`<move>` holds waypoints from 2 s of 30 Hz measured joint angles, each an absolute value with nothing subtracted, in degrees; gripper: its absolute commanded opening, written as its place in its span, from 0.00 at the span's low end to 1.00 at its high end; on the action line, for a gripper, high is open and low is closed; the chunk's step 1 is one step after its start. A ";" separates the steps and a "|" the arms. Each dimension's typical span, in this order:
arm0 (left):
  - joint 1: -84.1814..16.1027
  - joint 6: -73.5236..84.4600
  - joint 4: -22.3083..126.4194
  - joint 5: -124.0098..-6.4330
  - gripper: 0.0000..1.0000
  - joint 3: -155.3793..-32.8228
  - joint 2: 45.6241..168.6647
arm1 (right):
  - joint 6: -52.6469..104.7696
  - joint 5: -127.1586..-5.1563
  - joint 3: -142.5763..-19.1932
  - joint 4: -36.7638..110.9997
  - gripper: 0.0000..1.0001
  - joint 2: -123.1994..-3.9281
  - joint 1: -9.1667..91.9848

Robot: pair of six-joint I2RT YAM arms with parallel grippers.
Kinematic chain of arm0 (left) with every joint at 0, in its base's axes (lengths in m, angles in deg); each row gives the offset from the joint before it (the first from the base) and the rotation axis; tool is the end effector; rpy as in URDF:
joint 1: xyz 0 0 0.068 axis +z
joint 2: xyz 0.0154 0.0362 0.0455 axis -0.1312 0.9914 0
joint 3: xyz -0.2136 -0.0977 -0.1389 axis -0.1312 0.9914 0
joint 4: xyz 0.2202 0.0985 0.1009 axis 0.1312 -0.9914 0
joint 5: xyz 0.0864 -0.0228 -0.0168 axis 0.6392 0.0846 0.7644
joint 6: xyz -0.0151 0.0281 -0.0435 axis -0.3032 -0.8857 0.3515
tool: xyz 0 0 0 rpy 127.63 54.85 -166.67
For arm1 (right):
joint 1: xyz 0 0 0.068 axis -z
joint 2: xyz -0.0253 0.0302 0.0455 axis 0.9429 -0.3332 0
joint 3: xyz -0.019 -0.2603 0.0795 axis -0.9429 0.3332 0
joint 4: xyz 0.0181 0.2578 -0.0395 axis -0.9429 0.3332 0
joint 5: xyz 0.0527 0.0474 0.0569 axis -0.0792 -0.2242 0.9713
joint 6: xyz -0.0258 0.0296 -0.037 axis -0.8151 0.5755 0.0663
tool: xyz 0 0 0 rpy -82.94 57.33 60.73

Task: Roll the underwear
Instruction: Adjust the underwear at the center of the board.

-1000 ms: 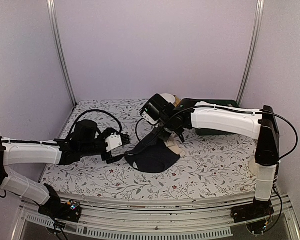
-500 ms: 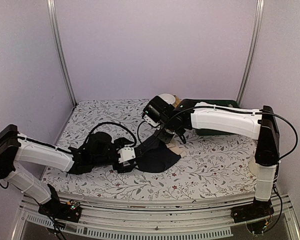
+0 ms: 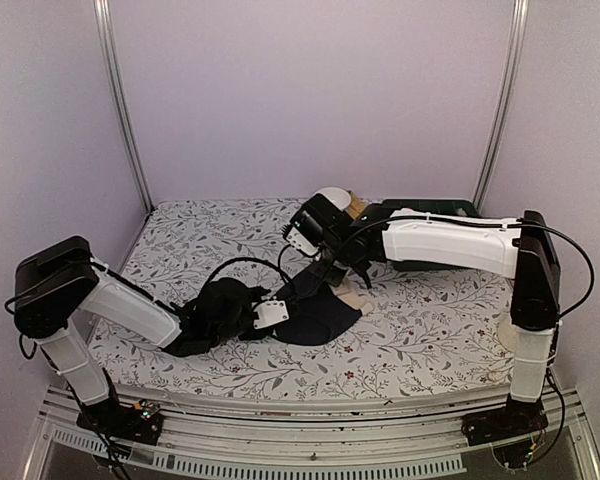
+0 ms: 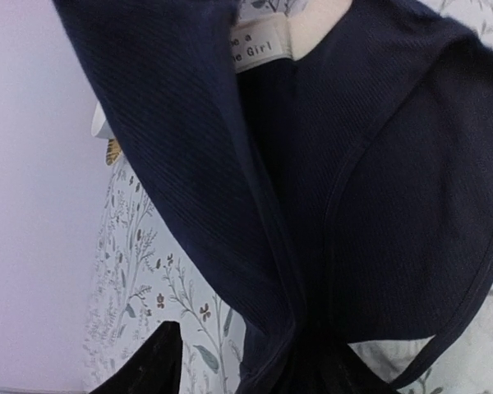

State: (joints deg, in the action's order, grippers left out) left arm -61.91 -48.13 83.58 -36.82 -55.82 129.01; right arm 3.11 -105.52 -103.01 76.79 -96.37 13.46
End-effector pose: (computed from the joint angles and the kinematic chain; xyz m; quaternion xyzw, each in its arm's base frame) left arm 0.1905 -0.2450 0.1299 0.5763 0.6331 0.0972 0.5075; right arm 0.2530 0.3564 0.2576 -0.4857 0.7864 -0.1478 0.3520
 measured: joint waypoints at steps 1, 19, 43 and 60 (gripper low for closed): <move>-61.91 -48.26 83.97 -36.43 0.34 -55.84 129.73 | 2.73 -105.37 -102.35 76.49 0.03 -96.26 13.63; -51.22 -52.57 82.60 -36.73 0.00 -61.94 132.73 | -9.05 -102.57 -91.31 64.77 0.03 -90.23 15.86; -43.61 -54.64 79.27 -59.24 0.83 -61.61 123.40 | -16.85 -97.04 -100.43 64.51 0.03 -95.49 18.44; -44.23 -57.05 87.45 -51.53 0.00 -59.43 130.24 | -14.05 -93.92 -101.83 67.90 0.03 -97.53 20.73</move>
